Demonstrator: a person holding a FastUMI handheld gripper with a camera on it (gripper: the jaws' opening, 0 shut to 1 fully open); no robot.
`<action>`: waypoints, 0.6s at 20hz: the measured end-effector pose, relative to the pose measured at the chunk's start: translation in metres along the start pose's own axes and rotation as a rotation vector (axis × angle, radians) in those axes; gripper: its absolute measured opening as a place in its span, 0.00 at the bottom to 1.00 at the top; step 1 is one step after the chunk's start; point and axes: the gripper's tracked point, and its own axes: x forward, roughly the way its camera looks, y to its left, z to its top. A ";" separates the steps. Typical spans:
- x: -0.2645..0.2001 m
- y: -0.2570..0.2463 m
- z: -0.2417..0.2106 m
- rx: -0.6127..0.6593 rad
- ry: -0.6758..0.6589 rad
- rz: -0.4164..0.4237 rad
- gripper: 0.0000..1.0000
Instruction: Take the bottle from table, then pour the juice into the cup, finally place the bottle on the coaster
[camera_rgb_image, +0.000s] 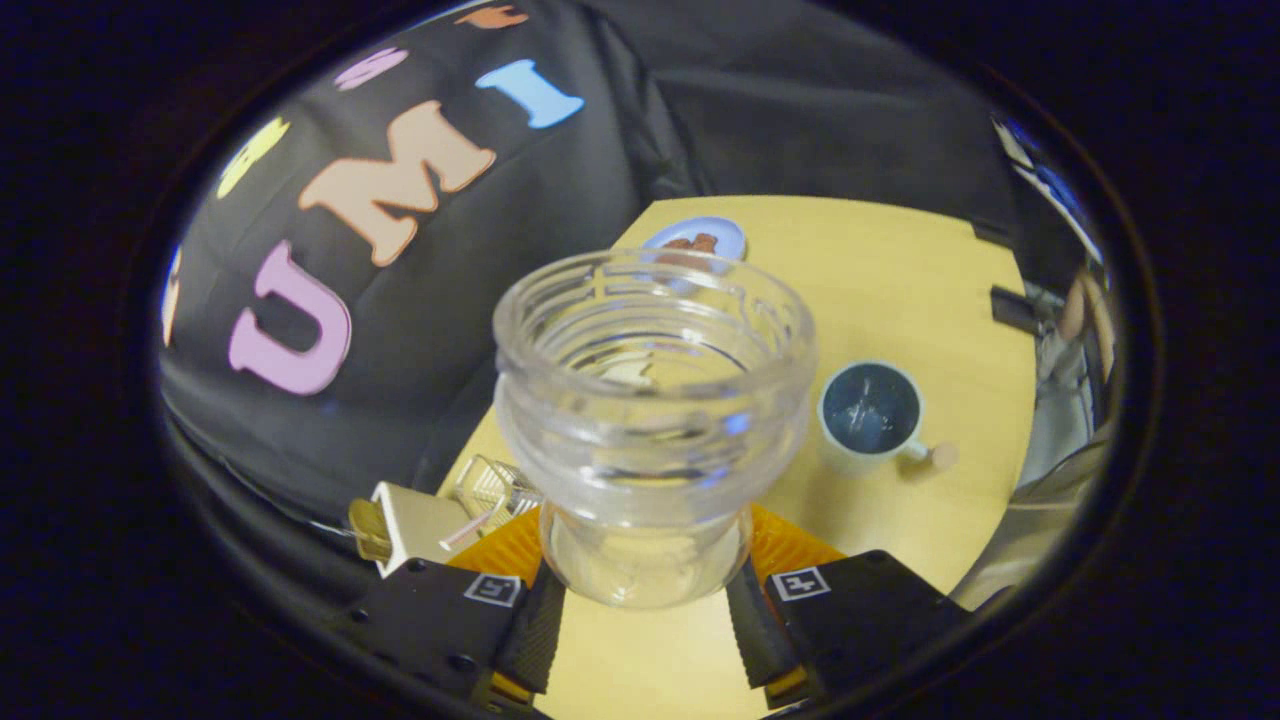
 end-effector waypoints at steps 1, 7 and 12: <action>0.000 0.001 0.003 -0.055 -0.018 -0.023 0.80; 0.011 0.015 0.017 -0.332 -0.142 -0.111 0.81; 0.040 0.012 0.022 -0.466 -0.206 -0.194 0.81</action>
